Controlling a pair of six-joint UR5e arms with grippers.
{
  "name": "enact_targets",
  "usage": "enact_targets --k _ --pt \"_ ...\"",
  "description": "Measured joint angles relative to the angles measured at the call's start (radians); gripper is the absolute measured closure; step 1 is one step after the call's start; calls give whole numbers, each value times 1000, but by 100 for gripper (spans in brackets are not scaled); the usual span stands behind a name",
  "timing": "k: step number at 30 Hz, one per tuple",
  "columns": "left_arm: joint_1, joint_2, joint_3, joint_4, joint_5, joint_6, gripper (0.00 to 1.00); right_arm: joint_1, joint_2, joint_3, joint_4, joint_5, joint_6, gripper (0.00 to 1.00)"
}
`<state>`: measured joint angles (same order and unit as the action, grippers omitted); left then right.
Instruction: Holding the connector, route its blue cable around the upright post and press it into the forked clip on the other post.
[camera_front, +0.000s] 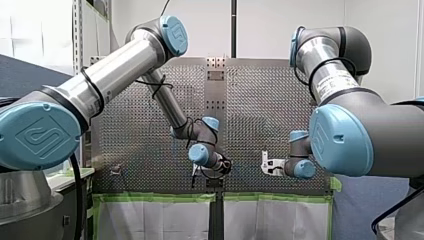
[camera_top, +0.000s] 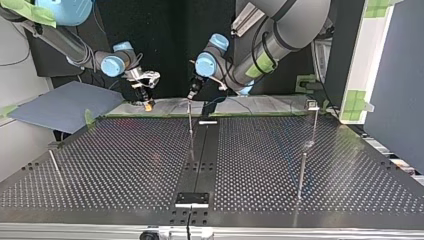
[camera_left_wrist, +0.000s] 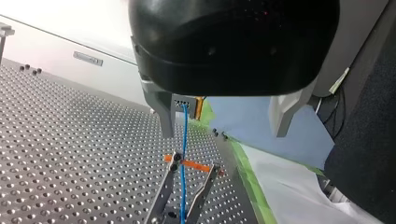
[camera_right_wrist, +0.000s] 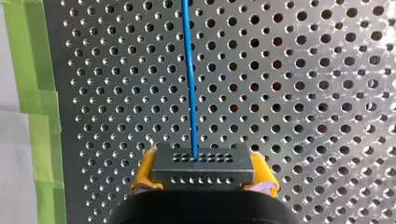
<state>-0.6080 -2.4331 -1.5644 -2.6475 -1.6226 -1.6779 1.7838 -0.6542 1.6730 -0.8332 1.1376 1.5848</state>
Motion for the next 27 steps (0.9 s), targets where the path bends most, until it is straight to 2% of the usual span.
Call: enact_targets --k 27 --pt "-14 0 -1 -3 -30 -15 0 0 1 0 3 -13 2 100"
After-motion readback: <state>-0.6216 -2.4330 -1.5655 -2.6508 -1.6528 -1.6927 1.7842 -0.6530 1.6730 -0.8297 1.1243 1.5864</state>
